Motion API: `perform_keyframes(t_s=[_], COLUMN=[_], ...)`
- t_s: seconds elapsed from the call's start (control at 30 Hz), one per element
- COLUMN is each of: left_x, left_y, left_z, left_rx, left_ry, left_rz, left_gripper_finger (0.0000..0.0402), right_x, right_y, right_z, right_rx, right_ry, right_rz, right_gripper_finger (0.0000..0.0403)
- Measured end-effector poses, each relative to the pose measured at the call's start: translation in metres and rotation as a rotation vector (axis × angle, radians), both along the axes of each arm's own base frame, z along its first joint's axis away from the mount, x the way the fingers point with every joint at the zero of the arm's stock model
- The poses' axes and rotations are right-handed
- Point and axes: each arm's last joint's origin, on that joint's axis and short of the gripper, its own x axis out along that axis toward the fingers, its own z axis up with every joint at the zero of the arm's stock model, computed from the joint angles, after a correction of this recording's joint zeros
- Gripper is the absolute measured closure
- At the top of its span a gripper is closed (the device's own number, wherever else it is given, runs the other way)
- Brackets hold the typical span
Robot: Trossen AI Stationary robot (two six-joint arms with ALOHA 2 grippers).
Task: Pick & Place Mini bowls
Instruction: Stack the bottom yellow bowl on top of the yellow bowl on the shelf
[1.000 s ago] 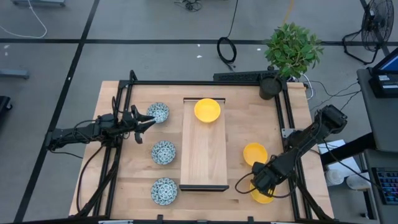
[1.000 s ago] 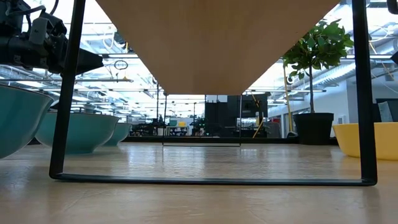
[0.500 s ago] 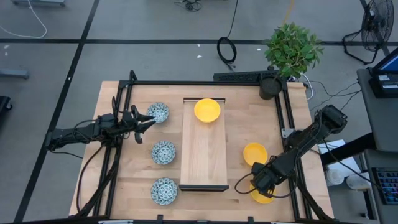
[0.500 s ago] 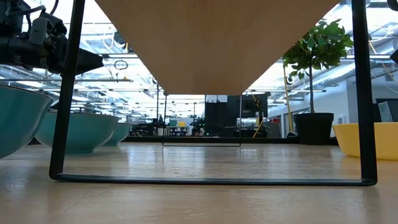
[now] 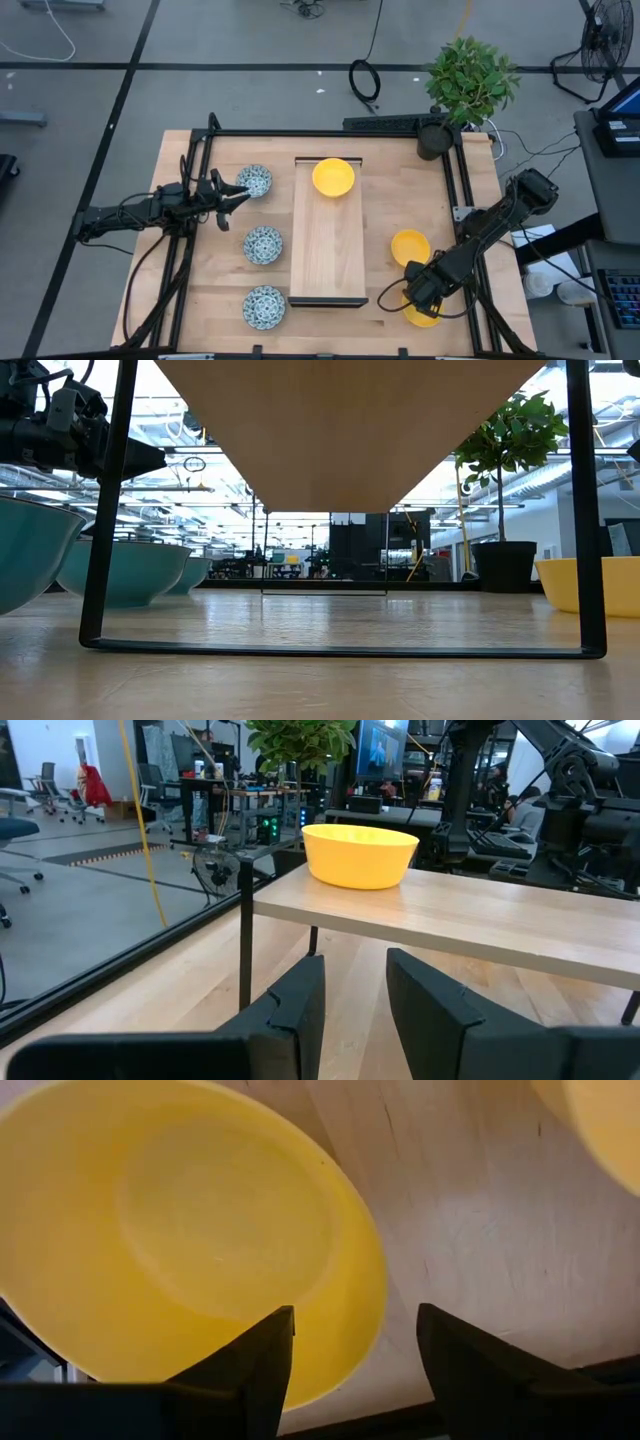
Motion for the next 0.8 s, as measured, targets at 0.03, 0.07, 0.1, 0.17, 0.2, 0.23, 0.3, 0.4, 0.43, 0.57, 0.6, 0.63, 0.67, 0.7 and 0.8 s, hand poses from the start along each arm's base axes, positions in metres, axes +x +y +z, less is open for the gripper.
perform_keyframes(t_s=[0.03, 0.07, 0.1, 0.17, 0.2, 0.23, 0.3, 0.4, 0.43, 0.57, 0.6, 0.63, 0.67, 0.7, 0.8], left_x=[0.0000, 0.0000, 0.0000, 0.0000, 0.0000, 0.0000, 0.0000, 0.0000, 0.0000, 0.0000, 0.0000, 0.0000, 0.0000, 0.0000, 0.0000], left_y=[0.0000, 0.0000, 0.0000, 0.0000, 0.0000, 0.0000, 0.0000, 0.0000, 0.0000, 0.0000, 0.0000, 0.0000, 0.0000, 0.0000, 0.0000], left_z=[0.0000, 0.0000, 0.0000, 0.0000, 0.0000, 0.0000, 0.0000, 0.0000, 0.0000, 0.0000, 0.0000, -0.0001, 0.0000, 0.0000, 0.0000], left_rx=[0.000, 0.000, 0.000, 0.000, 0.000, 0.000, 0.000, 0.000, 0.000, 0.000, 0.000, 0.000, 0.000, 0.000, 0.000], left_ry=[0.000, 0.000, 0.000, 0.000, 0.000, 0.000, 0.000, 0.000, 0.000, 0.000, 0.000, 0.000, 0.000, 0.000, 0.000], left_rz=[0.000, 0.000, 0.000, 0.000, 0.000, 0.000, 0.000, 0.000, 0.000, 0.000, 0.000, 0.000, 0.000, 0.000, 0.000], left_gripper_finger=[0.0289, 0.0289, 0.0289, 0.0289, 0.0289, 0.0289, 0.0289, 0.0289, 0.0289, 0.0289, 0.0289, 0.0289, 0.0289, 0.0289, 0.0289], right_x=[0.0000, 0.0000, 0.0000, 0.0000, 0.0000, 0.0000, 0.0000, 0.0000, 0.0000, 0.0003, 0.0006, 0.0009, 0.0012, 0.0014, 0.0019], right_y=[0.0000, 0.0000, 0.0000, 0.0000, 0.0000, 0.0000, 0.0000, 0.0001, 0.0001, 0.0003, 0.0006, 0.0008, 0.0010, 0.0012, 0.0016], right_z=[0.0000, 0.0000, 0.0000, 0.0000, 0.0000, 0.0000, 0.0000, 0.0001, 0.0001, 0.0001, 0.0001, 0.0001, 0.0002, 0.0002, 0.0002], right_rx=[0.000, 0.000, 0.000, 0.000, 0.000, 0.000, 0.000, 0.000, 0.000, 0.003, 0.005, 0.007, 0.010, 0.012, 0.017], right_ry=[0.000, 0.000, -0.001, -0.001, -0.001, -0.001, 0.001, 0.001, 0.001, -0.002, -0.005, -0.008, -0.010, -0.013, -0.018], right_rz=[0.001, 0.002, 0.002, 0.003, 0.002, 0.002, -0.001, -0.004, -0.004, -0.005, -0.005, -0.005, -0.005, -0.005, -0.003], right_gripper_finger=[0.0203, 0.0203, 0.0203, 0.0202, 0.0203, 0.0203, 0.0205, 0.0206, 0.0206, 0.0206, 0.0206, 0.0207, 0.0207, 0.0206, 0.0207])
